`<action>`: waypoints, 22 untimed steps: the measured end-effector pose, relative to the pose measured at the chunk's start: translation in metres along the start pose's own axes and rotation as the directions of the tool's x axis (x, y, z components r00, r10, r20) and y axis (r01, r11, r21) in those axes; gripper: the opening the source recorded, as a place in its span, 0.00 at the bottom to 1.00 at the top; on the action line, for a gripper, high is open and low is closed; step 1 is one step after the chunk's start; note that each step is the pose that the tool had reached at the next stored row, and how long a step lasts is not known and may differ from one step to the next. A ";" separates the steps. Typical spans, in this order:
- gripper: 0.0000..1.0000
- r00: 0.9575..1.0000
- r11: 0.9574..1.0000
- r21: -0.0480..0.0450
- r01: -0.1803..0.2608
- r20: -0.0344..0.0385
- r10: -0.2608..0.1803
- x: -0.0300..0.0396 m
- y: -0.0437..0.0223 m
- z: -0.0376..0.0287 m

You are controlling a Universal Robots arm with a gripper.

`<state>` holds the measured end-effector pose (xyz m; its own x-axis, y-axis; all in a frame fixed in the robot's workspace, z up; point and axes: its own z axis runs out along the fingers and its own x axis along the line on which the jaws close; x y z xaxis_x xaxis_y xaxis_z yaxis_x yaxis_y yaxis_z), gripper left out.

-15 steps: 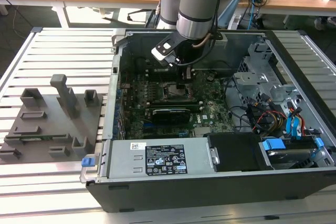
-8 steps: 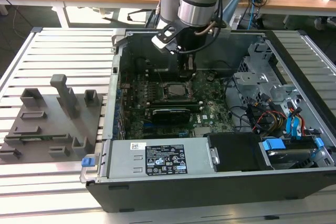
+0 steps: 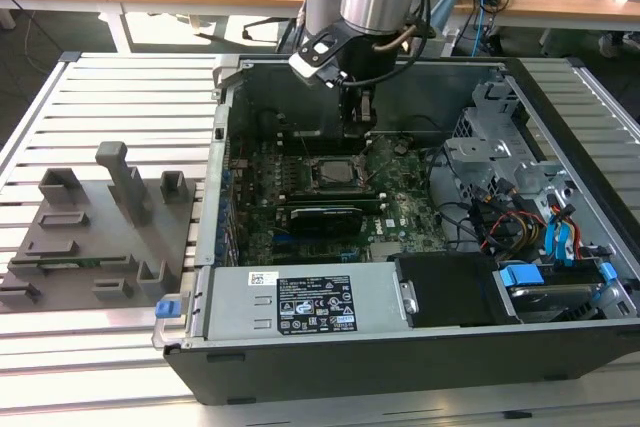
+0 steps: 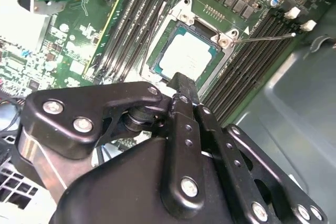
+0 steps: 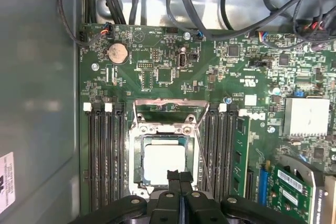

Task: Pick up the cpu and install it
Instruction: 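Place the cpu into insertion slot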

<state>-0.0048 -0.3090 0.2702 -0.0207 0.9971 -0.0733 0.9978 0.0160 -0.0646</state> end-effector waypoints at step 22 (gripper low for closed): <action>0.11 1.000 1.000 0.000 0.000 0.008 0.000 -0.0044 -0.0039 -0.0599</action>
<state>-0.0048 -0.3090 0.3304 -0.0208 0.9965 -0.0812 0.9978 0.0155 -0.0647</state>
